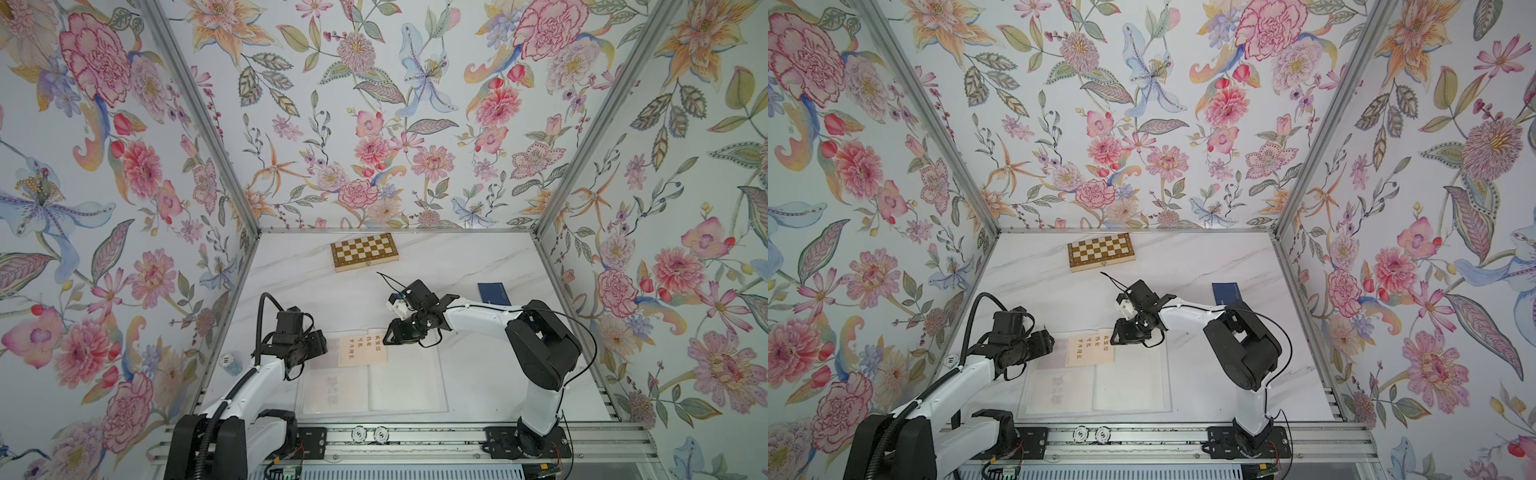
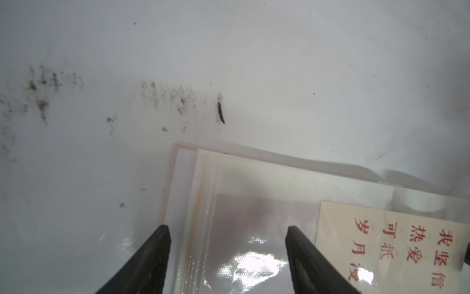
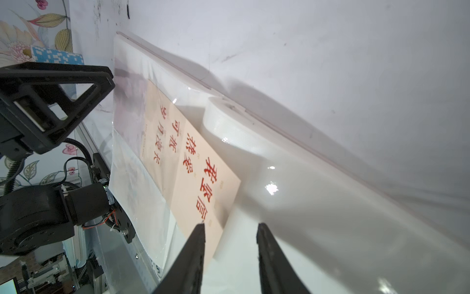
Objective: Place the photos into the photo albums
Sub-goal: Insert the photo into the photo album.
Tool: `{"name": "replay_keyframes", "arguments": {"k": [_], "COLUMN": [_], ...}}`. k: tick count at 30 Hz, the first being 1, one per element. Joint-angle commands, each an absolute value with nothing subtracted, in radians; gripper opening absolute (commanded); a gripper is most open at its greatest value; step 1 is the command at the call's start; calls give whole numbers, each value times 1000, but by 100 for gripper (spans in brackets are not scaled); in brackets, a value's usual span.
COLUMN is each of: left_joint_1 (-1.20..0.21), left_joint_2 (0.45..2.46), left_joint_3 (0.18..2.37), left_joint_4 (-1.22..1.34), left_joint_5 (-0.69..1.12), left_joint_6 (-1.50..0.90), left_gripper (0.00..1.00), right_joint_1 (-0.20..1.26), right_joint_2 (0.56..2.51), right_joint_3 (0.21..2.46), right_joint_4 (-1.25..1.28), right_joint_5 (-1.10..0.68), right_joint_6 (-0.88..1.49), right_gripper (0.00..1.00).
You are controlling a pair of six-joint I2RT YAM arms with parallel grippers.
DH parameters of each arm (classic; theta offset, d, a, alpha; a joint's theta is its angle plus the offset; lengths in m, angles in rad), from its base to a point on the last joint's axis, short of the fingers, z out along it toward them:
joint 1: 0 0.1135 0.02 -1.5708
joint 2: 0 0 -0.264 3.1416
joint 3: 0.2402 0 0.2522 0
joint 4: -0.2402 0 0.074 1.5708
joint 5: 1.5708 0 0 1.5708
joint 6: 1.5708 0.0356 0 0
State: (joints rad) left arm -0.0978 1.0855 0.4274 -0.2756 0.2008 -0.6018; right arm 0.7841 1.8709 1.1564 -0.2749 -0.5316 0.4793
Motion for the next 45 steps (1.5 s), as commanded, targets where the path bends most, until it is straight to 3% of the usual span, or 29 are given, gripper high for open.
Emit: {"name": "replay_keyframes", "arguments": {"k": [1,31,45], "left_joint_1": [-86,-41,-41], "left_joint_2": [1088,1083,1082], "left_joint_3": [413,388,384], "left_joint_4": [-269,-242,-231], "left_joint_5": [194,255,265], "left_joint_6": [-606,-586,-579], "left_gripper": [71,72,72], "right_joint_1": [823,949,949], "right_joint_2": [1853,2072,2060], "right_joint_3": [1166,1414,1386], "right_joint_4": [-288,-270,-249], "right_joint_5": [-511,-529,-525], "right_joint_6": [492,561,569], "right_gripper": [36,36,38]}}
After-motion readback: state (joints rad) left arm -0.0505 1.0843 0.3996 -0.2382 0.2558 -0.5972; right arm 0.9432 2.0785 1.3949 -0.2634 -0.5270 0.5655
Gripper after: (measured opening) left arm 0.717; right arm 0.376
